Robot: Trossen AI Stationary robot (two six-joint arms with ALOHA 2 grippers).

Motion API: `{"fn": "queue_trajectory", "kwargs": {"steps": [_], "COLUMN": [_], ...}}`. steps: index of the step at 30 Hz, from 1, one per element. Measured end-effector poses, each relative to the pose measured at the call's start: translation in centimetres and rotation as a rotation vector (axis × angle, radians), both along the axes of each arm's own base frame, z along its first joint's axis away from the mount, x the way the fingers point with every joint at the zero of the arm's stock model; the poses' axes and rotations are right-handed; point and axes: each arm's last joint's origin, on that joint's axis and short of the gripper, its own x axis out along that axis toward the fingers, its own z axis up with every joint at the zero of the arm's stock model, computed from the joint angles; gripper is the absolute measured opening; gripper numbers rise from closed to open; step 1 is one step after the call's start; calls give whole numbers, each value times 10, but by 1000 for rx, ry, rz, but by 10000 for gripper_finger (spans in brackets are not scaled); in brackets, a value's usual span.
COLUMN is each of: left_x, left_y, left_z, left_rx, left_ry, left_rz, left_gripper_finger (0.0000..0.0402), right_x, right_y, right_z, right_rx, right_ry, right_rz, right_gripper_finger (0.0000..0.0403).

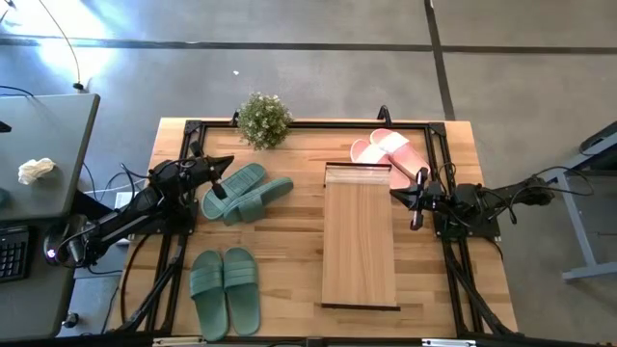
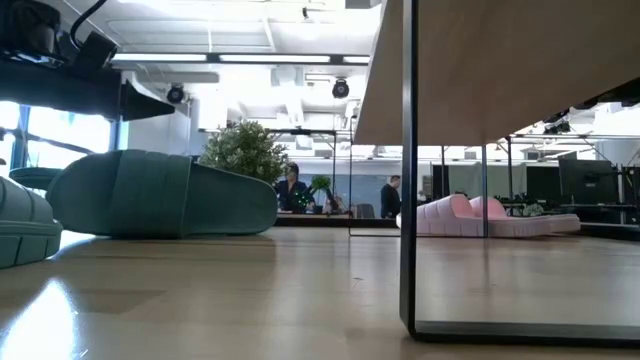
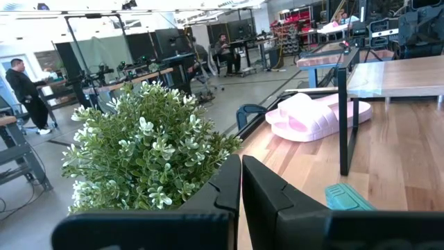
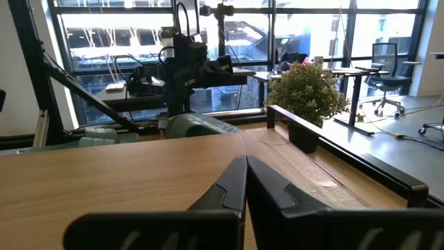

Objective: Pick and place slides into the shelf

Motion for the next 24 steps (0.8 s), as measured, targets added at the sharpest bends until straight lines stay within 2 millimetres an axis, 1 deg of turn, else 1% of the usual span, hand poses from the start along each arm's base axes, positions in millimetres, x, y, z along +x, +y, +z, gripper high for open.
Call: {"fn": "queue_trajectory", "kwargs": {"steps": [7, 13, 17, 20, 24], "left_x": [0, 0, 0, 0, 0], "left_y": [0, 0, 0, 0, 0], "left_z": [0, 1, 1, 1, 1], "left_rx": [-9, -109, -139, -166, -208], "left_ry": [-8, -95, -124, -146, -180], "left_rz": [0, -1, -2, -2, -3], "left_gripper_finger": [5, 5, 5, 5, 5], "right_x": [0, 0, 0, -1, -5], "right_y": [0, 0, 0, 0, 0], "right_z": [0, 0, 3, 9, 25], "right_rx": [0, 0, 7, 39, 177], "right_ry": [0, -2, -29, -96, -286], "right_rz": [0, 0, 0, 13, 54], "right_gripper_finger": [0, 0, 0, 0, 0]}}
